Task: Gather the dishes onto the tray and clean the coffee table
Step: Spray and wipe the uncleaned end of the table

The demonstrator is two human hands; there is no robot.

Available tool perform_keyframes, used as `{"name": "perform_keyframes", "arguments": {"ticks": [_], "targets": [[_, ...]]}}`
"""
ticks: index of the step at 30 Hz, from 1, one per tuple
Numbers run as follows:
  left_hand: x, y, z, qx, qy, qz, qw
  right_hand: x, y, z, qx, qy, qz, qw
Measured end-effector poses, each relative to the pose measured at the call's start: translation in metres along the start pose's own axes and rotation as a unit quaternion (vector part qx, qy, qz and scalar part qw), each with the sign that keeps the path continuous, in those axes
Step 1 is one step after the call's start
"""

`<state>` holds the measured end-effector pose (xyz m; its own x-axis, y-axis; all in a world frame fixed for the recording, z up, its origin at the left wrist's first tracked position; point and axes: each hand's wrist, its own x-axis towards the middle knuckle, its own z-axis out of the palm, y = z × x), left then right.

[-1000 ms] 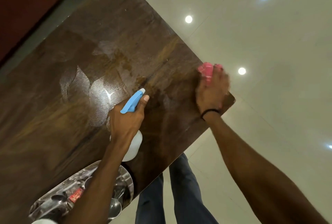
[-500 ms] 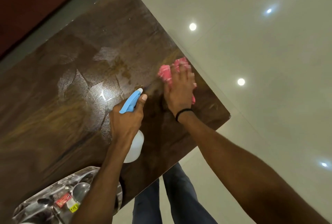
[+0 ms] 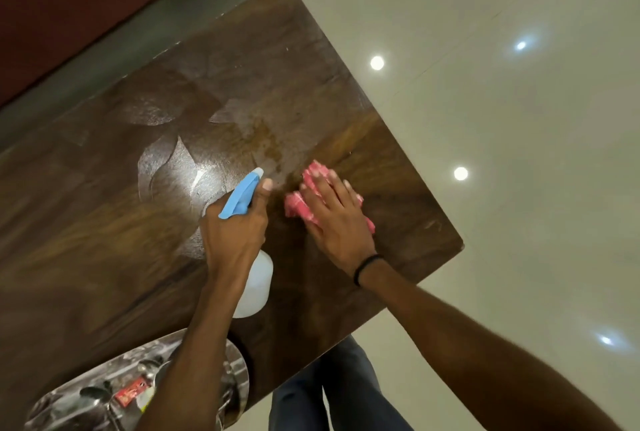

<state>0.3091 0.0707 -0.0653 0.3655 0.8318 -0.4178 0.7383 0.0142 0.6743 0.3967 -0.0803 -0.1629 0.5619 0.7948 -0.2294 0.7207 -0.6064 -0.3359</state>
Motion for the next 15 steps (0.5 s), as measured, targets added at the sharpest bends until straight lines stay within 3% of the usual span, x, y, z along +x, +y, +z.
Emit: {"name": "perform_keyframes", "arguments": {"ticks": [2,6,7,8,12,15], "targets": [[0.004,0.0,-0.008,-0.009,-0.005,-0.002,1.0,-0.023,0.025,-0.002,0.004,0.006,0.008,1.0],[0.014,-0.003,-0.016,-0.013,-0.003,0.011,1.0,0.04,0.039,-0.024,0.05,0.099,0.235,0.966],[0.017,-0.003,-0.017,-0.016,-0.003,0.011,1.0,0.063,0.024,-0.024,0.063,0.109,0.255,0.959],[0.019,-0.004,-0.016,-0.017,-0.002,0.01,1.0,0.079,0.003,-0.021,0.067,0.105,0.233,0.964],[0.028,-0.005,-0.015,-0.021,-0.001,-0.001,1.0,0.056,-0.06,0.006,0.026,-0.013,-0.038,0.999],[0.033,-0.007,-0.016,-0.022,-0.009,0.002,1.0,0.029,-0.016,0.003,-0.006,-0.006,-0.047,0.999]]}}
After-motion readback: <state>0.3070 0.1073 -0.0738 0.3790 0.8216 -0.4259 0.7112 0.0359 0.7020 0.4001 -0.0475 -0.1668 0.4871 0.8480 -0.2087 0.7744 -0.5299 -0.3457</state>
